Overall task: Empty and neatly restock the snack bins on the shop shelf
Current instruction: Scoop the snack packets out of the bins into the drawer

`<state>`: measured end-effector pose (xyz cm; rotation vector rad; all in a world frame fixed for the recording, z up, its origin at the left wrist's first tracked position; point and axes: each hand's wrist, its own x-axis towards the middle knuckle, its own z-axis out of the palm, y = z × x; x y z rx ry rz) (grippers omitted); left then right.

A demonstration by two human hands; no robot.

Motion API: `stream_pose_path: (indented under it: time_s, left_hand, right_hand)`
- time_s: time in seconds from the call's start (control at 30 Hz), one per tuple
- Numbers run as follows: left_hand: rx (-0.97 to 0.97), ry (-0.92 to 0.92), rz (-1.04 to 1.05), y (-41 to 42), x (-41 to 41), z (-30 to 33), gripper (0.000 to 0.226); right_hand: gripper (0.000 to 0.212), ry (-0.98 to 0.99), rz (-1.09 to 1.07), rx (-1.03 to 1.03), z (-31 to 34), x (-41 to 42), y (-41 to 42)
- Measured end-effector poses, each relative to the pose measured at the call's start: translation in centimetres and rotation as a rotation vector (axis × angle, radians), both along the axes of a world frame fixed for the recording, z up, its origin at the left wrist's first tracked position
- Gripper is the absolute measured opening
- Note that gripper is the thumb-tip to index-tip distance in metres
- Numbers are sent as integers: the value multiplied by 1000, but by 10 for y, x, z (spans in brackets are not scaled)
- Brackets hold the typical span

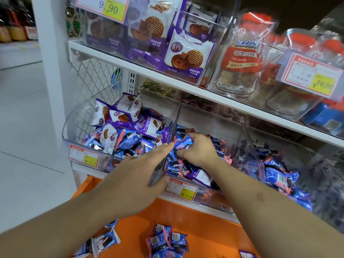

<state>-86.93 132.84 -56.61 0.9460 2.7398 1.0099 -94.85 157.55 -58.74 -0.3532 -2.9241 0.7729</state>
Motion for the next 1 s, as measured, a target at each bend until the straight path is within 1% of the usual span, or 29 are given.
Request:
stream_pose_path:
  time_s: [0.2,0.3,0.33,0.37,0.43,0.5,0.53,0.63,0.7,0.77,0.8,0.87,0.97,1.0]
  left_hand:
    - [-7,-30,4,-1,1,2,79]
    - [-40,-24,31,0,5,9,78]
    - [-45,-17,47,1,6,11,77]
    - [-31,-3,63,1,8,14,77]
    - [46,36,84,3,15,19,76]
    - [110,35,85,6,25,26,74]
    - [141,3,72,8,31,30,76]
    - [306,-168,-20,12,55,44,87]
    - [378,-291,-70,18,71,54,93]
    - [447,-463,-105,27,84,57,95]
    - [491,-568,-111,32,89,55,94]
    - [546,-725,-101,36,98,49,83]
    - [539,-839,-58,36,107,33,64]
    - [554,-877,-35,35,109,26,58]
  right_hand:
    - [25,226,-77,-155,20,17,13]
    - [34,292,-123,-352,39,38,18]
    - [32,309,-120,-420,47,51,17]
    - [27,332,-104,-502,54,67,13]
    - [29,360,-70,-604,71,102,4]
    - [27,391,-28,-610,84,135,-2]
    - [26,406,-18,-633,89,152,-5]
    - [27,426,-24,-811,99,192,-12]
    - [29,387,-26,-983,97,216,-18]
    - [29,317,-42,-1164,86,236,-25]
    - [31,278,-68,-1216,80,245,-27]
    - [35,206,-146,-1271,69,259,-28]
    - [13,133,-231,-1346,56,275,-25]
    - [11,107,-231,-1368,51,279,-24]
